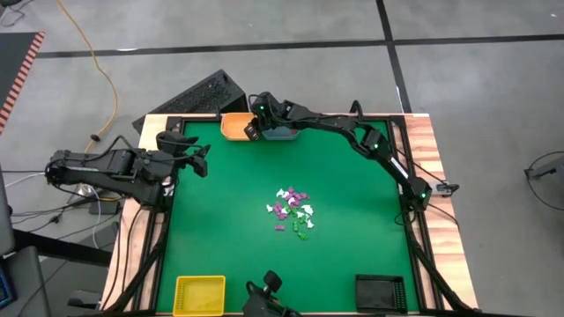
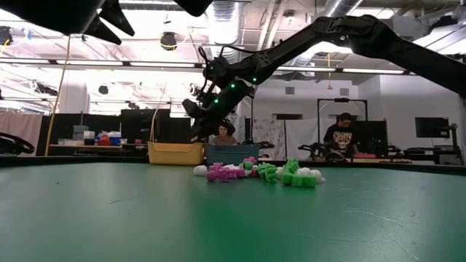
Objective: Sort Halloween decoration
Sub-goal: Put the white ghost into the orange bin
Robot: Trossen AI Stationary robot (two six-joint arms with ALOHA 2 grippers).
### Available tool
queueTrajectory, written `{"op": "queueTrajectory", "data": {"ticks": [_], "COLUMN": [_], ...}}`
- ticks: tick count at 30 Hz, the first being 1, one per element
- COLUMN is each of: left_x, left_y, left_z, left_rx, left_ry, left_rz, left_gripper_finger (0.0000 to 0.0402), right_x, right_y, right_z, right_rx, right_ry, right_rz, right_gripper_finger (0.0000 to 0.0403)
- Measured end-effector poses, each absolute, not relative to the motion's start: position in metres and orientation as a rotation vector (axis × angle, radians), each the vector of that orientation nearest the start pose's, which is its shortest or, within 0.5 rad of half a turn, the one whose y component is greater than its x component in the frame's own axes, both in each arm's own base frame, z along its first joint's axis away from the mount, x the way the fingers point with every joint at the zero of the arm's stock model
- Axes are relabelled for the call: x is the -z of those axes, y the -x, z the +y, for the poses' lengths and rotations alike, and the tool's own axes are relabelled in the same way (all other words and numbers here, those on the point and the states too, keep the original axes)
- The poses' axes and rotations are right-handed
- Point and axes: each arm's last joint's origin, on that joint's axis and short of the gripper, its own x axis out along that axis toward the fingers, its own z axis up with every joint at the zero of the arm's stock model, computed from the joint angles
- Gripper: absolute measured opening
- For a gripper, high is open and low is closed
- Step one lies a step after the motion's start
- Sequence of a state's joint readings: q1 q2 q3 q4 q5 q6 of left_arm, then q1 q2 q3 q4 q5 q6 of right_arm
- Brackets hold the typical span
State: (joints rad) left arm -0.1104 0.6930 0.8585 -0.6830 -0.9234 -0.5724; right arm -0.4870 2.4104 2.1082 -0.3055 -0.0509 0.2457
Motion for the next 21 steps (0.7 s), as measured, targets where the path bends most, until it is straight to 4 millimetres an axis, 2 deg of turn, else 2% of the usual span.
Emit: {"op": "queueTrajectory", "data": {"ticks": [8,17,21], "left_x": [-0.33,-0.33,-0.33], "left_y": [-0.125,-0.125,-0.125], "left_z": [0.009,0.009,0.009], "left_rx": [-0.893,-0.892,-0.892], "left_ry": [0.269,0.268,0.267], "left_rz": [0.219,0.22,0.22], "left_gripper_finger": [0.0231,0.0231,0.0231], "right_x": [-0.21,-0.212,-0.221], "right_y": [-0.486,-0.487,-0.487], "right_z": [-0.255,-0.256,-0.255], "right_rx": [0.463,0.472,0.443], "right_ry": [-0.382,-0.375,-0.348], "right_rz": [0.525,0.503,0.475], "right_gripper_finger": [0.0081,0.0159,0.0172]}}
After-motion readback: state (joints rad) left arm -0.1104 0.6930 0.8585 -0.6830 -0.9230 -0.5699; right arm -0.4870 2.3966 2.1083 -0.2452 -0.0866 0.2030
